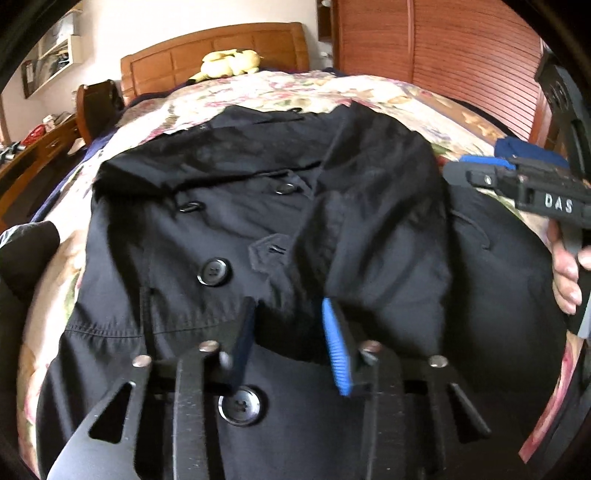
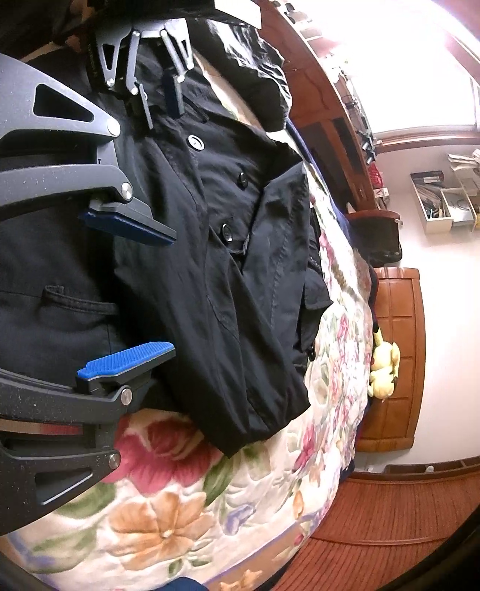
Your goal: Fold large clothes
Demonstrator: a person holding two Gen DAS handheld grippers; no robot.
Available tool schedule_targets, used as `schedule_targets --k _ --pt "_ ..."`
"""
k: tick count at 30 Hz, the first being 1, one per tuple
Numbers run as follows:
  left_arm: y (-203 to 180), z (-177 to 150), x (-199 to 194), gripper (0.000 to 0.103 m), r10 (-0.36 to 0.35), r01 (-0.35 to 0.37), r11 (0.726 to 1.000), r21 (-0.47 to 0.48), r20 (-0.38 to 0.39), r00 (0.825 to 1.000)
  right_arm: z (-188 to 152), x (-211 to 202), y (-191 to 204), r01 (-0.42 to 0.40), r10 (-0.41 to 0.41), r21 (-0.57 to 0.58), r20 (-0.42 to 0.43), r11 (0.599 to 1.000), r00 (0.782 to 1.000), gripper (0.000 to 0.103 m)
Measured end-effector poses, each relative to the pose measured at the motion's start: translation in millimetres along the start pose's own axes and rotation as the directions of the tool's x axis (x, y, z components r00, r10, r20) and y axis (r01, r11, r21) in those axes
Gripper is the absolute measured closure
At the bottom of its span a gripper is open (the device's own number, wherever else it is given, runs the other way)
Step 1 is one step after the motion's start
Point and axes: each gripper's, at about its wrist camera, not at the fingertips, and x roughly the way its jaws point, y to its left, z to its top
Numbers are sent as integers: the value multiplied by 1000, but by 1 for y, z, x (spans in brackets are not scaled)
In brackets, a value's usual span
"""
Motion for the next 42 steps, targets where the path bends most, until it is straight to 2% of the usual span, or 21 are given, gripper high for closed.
schedule_targets --k 2,5,8,15,19,26,33,39,42 --pt "-5 1 1 91 -21 22 999 28 -23 1000 0 -1 0 -4 4 -1 3 1000 1000 47" --pt "-7 4 -7 96 -30 31 998 50 -5 1000 1 -4 0 6 -6 -4 11 1000 1000 47" --pt "4 16 -23 96 -17 15 999 42 44 999 3 -9 -3 17 -17 0 29 1000 999 47" --pt "54 57 -45 97 93 -98 995 36 124 988 2 -14 -10 29 -31 33 50 999 998 47" --pt "86 85 -38 97 175 -182 982 38 143 974 4 -10 -11 32 -34 42 45 999 998 47" --pt "125 114 -7 97 256 -261 965 18 144 956 8 -3 1 27 -27 -1 35 1000 999 47" --pt "148 115 22 97 273 -271 962 -35 124 954 8 4 4 40 -39 -42 25 998 999 47" --pt "154 116 28 96 263 -258 964 -62 106 959 8 2 3 23 -22 -48 30 999 999 47" --pt "153 114 20 89 240 -233 970 -71 126 962 7 1 1 21 -20 -47 30 999 999 47"
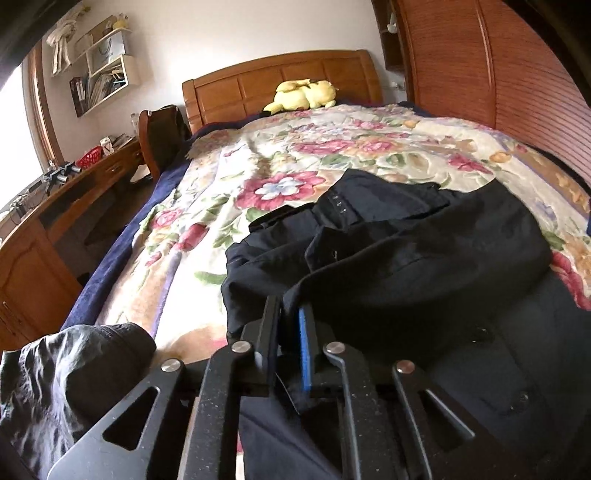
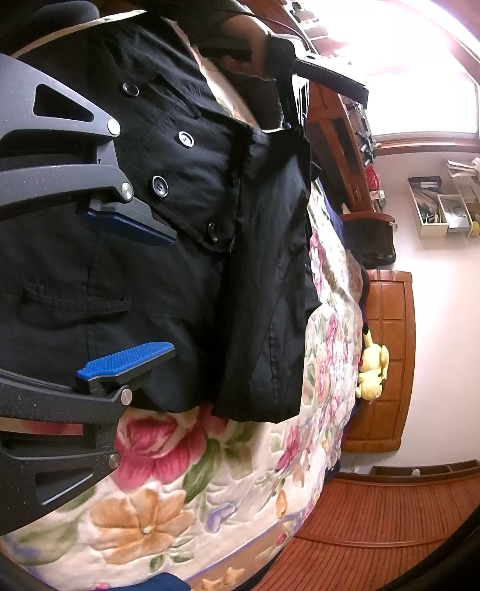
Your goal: Fold large clothes
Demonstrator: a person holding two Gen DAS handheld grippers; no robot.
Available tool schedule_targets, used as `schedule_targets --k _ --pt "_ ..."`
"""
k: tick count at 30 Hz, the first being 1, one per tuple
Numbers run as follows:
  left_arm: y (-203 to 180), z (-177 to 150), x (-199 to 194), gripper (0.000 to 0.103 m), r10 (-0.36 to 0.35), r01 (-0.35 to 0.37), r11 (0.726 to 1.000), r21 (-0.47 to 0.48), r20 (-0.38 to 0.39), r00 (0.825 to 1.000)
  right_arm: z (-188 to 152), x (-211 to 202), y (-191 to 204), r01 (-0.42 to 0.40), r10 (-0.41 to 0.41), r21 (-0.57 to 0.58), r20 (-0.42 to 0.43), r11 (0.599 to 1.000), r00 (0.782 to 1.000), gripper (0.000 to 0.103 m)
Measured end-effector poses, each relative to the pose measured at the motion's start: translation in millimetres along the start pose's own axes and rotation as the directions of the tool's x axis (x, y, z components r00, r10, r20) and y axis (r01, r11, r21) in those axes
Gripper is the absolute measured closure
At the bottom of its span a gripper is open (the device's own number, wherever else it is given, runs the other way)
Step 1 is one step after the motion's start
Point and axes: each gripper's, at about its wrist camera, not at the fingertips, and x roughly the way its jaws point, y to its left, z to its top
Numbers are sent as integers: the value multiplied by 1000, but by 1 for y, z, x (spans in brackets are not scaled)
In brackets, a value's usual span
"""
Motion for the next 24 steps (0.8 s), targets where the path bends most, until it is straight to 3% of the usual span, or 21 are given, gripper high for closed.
schedule_targets --k 2,5,8,18,24 --pt "0 -2 -9 81 -28 28 1000 -13 28 999 -1 -1 0 -2 2 -1 2 1000 1000 47" --pt "-3 -8 -25 73 -2 3 1000 -10 67 998 0 -3 0 -5 5 -2 9 1000 1000 47" --pt "-6 -16 -37 65 -39 40 999 -16 83 996 -2 -2 1 -2 2 -7 7 1000 1000 47" --pt "-31 -61 -76 63 -110 109 994 17 70 992 -3 -2 -1 -6 6 -23 10 1000 1000 47" --pt "-33 -101 -100 63 -148 150 988 -30 52 988 -5 -3 0 -37 37 -18 12 999 999 45"
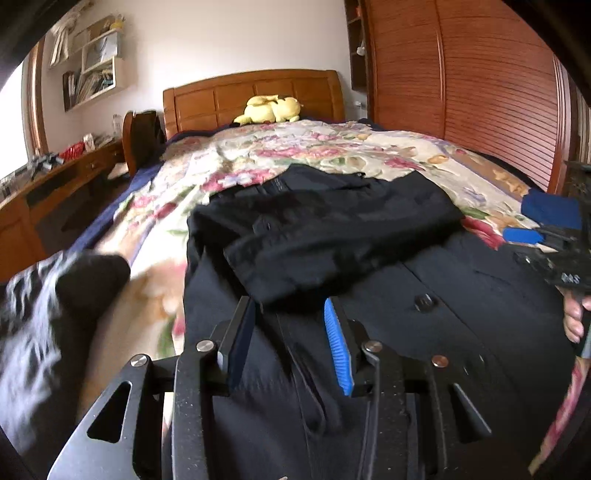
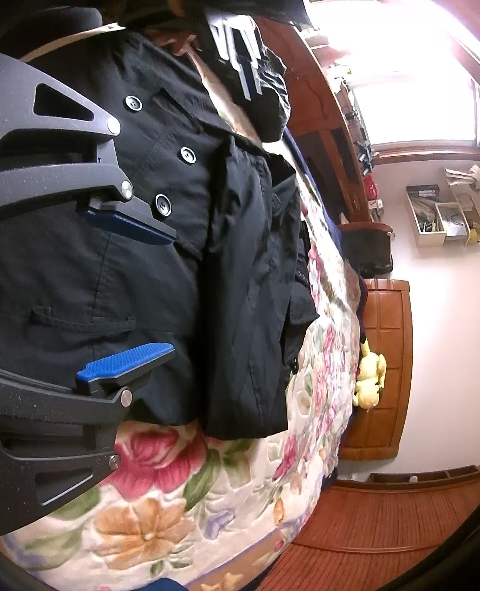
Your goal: Fold large clothes
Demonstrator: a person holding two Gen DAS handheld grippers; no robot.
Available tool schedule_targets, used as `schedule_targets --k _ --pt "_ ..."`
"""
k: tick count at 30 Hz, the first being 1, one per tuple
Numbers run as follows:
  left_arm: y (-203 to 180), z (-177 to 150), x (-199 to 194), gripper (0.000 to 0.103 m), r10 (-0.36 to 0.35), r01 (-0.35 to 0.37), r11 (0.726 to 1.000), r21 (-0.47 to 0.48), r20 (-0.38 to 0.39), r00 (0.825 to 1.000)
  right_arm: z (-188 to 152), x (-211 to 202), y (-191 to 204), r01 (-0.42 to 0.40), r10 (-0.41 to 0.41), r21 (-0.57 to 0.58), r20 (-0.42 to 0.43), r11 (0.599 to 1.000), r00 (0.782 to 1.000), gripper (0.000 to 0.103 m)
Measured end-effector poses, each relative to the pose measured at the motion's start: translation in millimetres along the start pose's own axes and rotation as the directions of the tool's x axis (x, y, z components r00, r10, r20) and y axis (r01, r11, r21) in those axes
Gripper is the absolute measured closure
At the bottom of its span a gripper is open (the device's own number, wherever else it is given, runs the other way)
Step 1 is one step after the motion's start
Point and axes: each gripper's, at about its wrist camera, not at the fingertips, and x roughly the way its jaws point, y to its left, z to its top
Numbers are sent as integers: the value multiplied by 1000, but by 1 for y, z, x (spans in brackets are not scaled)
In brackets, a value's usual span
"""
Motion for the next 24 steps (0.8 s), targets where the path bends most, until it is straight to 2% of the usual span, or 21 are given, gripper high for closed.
schedule_targets --k 6,9,13,18,21,24 --pt "6 -26 -10 62 52 -53 998 -19 -50 997 -1 1 3 -4 4 -2 -6 1000 1000 44" --pt "11 -40 -8 62 44 -47 998 -36 -98 994 -2 0 6 -6 6 -8 -4 1000 1000 44" --pt "14 -57 -2 62 69 -74 997 -33 -154 986 -2 -1 8 -11 11 -10 0 1000 1000 44" --pt "13 -63 -1 62 95 -103 994 -41 -166 981 -4 -3 9 -7 7 -18 2 1000 1000 44" --pt "15 -67 0 62 55 -69 995 -68 -182 982 -5 -4 10 2 -2 -27 4 1000 1000 43" --pt "11 -71 7 62 15 -30 998 -61 -229 973 -6 -8 11 2 -1 -30 10 1000 1000 43"
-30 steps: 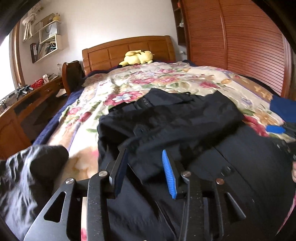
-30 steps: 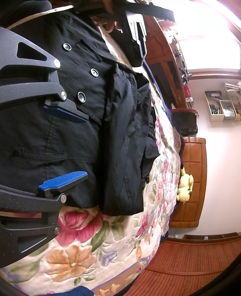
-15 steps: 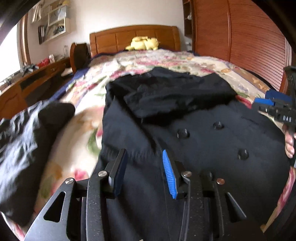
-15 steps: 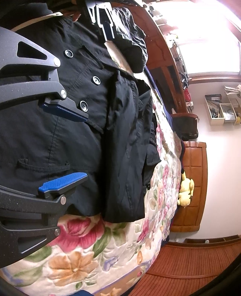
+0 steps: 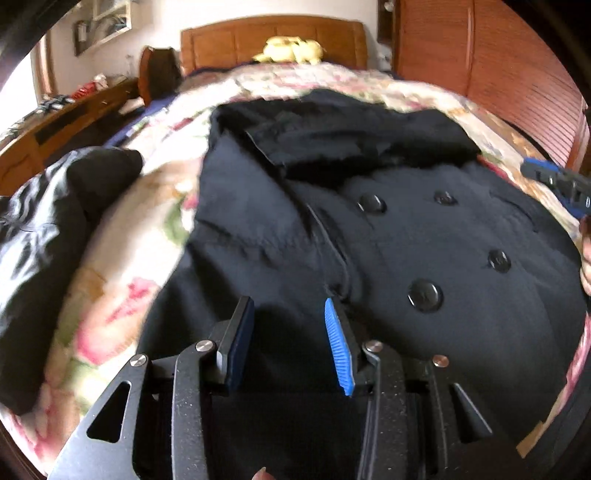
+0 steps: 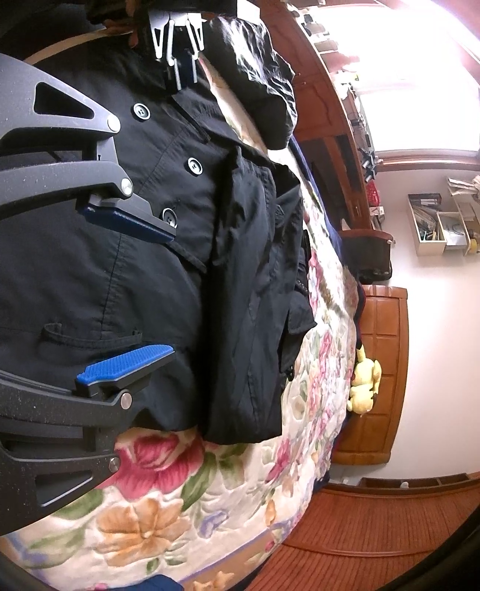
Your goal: Fold large clothes
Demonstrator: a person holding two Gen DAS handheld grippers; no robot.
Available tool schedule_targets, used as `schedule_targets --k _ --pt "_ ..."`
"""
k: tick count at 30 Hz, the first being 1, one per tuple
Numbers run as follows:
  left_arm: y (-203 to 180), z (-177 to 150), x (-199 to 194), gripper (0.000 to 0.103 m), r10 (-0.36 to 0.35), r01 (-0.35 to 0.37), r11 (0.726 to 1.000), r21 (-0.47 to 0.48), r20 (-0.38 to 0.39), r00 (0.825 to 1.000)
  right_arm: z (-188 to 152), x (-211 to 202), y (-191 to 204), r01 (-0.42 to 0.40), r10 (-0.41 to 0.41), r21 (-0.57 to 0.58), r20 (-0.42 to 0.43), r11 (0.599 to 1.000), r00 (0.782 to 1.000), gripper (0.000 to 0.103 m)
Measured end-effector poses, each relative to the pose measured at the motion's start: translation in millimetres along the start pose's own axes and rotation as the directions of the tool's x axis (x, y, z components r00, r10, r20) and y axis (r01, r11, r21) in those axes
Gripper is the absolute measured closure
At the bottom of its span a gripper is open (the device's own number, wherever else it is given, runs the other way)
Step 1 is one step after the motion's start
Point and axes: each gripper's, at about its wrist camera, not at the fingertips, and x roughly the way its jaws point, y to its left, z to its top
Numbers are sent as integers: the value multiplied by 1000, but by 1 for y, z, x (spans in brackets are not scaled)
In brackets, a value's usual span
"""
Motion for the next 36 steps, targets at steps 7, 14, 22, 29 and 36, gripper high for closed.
schedule_targets --k 7,14,22,29,36 --pt "-9 -4 1 62 -44 44 999 15 -27 999 -5 -8 -2 21 -21 -12 1 1000 1000 43" --pt "5 -11 -26 62 37 -37 999 -3 29 999 -21 -32 -10 64 -64 -27 -23 998 998 37" --pt "54 -39 -49 62 118 -116 991 -62 25 993 -47 -69 -35 161 -168 -69 -114 984 979 35" --pt "59 -48 -50 62 102 -100 992 -74 24 994 -66 -82 -41 170 -179 -59 -198 984 964 35" --pt "57 -49 -46 62 113 -111 992 -63 24 993 -75 -82 -43 138 -141 -28 -236 990 961 35"
